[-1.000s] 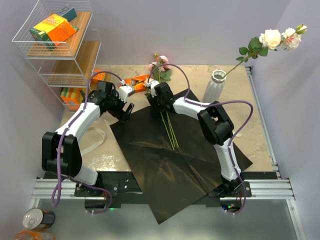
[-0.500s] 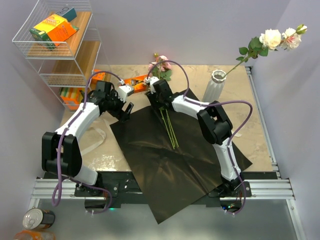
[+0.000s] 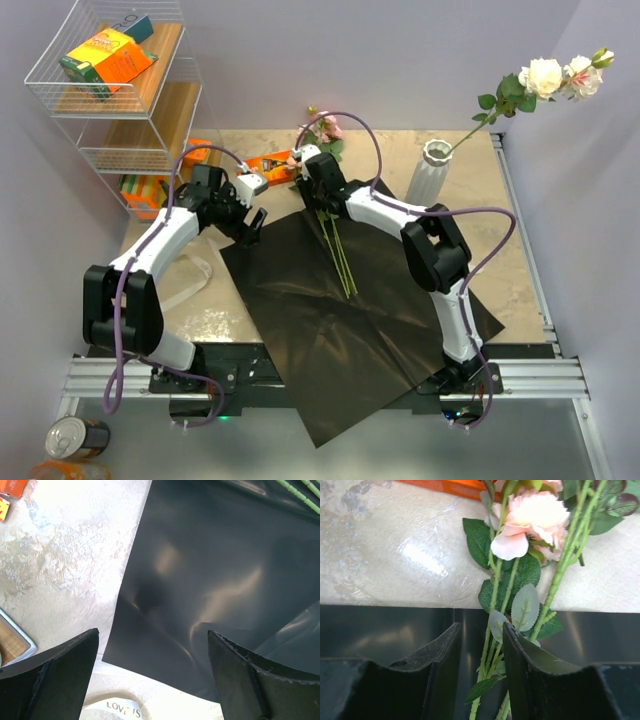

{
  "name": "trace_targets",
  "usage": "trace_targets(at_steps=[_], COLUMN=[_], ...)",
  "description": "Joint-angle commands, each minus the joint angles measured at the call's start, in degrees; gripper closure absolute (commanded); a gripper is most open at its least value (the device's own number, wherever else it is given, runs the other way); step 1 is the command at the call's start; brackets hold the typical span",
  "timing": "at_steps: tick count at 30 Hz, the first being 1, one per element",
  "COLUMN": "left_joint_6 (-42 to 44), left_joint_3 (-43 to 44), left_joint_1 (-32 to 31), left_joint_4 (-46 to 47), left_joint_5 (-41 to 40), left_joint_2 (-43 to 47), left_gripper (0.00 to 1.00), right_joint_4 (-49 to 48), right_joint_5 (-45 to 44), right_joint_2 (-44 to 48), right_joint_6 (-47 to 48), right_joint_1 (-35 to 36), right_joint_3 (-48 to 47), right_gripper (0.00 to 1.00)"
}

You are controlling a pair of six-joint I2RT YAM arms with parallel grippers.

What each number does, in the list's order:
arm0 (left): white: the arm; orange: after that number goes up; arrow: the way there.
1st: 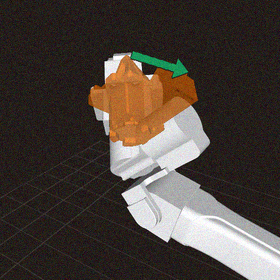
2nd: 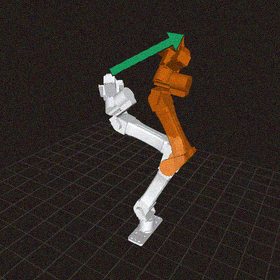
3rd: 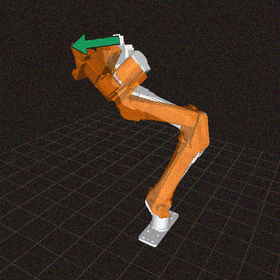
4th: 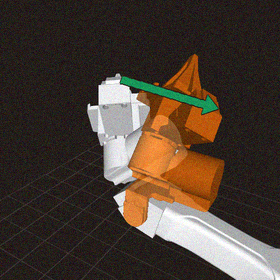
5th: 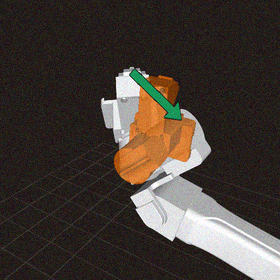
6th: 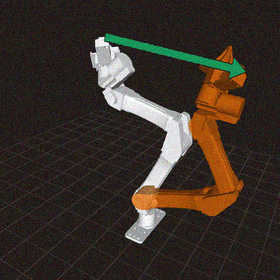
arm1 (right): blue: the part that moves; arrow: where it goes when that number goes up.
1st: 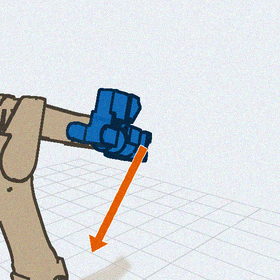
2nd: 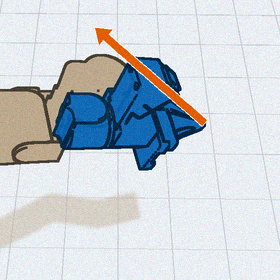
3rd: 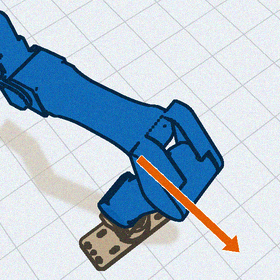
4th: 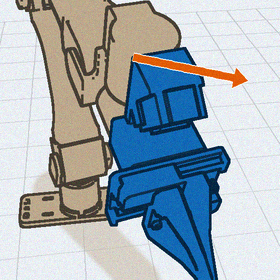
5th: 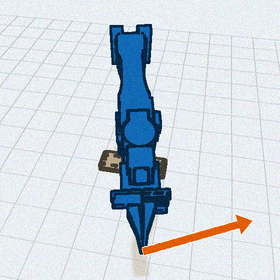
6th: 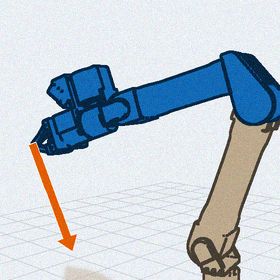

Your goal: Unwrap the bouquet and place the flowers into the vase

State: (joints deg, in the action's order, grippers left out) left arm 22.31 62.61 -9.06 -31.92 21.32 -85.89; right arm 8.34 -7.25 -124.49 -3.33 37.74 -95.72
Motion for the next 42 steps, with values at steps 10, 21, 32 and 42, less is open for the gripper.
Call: trace_targets(at_steps=[10, 21, 32, 42], left_joint_6=[2.5, 2.7, 2.3, 2.6], left_joint_3=[-0.1, 0.6, 0.9, 0.4], left_joint_1=[0.9, 1.1, 1.2, 1.3], left_joint_4=[0.3, -0.2, 0.2, 0.4], left_joint_5=[1.4, 1.1, 1.4, 1.0], left_joint_2=[2.7, 2.5, 1.2, 1.8], left_gripper=[0.07, 0.06, 0.06, 0.07], right_joint_4=[9.1, 8.8, 0.9, 4.8], right_joint_5=[-6.4, -4.8, 1.0, -2.4], right_joint_2=[-8.9, -8.0, 0.6, 1.1], right_joint_6=[-4.9, -6.3, -4.8, -2.4], right_joint_1=[0.8, 1.7, 7.4, 7.0], right_joint_3=[-14.0, -11.3, 1.1, -1.0], right_gripper=[0.59, 0.59, 0.54, 0.45])
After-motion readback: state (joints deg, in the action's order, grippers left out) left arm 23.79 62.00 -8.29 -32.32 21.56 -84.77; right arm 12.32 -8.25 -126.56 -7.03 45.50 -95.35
